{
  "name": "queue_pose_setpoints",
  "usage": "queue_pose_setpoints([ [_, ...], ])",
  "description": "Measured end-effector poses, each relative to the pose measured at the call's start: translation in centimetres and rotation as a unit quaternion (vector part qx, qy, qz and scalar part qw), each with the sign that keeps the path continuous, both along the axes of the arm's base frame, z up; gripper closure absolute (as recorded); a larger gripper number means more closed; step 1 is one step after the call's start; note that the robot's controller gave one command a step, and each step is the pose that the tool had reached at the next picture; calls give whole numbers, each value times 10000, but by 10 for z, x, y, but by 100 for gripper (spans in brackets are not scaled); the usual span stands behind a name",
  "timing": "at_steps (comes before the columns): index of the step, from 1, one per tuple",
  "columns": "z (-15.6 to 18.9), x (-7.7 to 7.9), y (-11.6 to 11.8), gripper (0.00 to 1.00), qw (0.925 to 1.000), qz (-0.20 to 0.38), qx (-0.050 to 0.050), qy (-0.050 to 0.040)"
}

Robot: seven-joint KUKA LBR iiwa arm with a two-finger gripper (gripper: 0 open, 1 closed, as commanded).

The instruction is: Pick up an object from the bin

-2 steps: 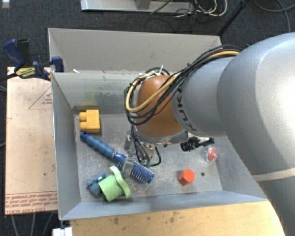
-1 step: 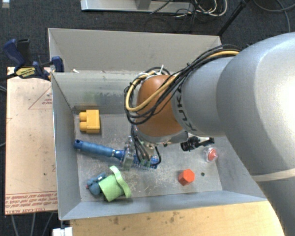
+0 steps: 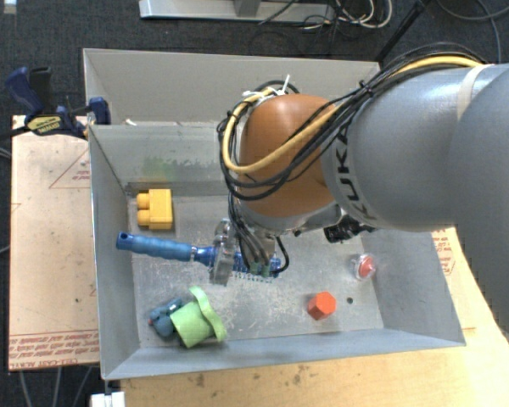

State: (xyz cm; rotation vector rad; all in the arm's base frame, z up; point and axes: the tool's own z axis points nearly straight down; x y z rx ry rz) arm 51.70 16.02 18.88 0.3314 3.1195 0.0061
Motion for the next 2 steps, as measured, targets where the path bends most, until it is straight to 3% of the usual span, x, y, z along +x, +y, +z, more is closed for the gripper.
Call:
queue_pose_setpoints([
  [1, 164, 7, 27, 100, 10000, 10, 2, -21],
  [2, 152, -9, 29, 100, 9946, 1035, -23, 38],
])
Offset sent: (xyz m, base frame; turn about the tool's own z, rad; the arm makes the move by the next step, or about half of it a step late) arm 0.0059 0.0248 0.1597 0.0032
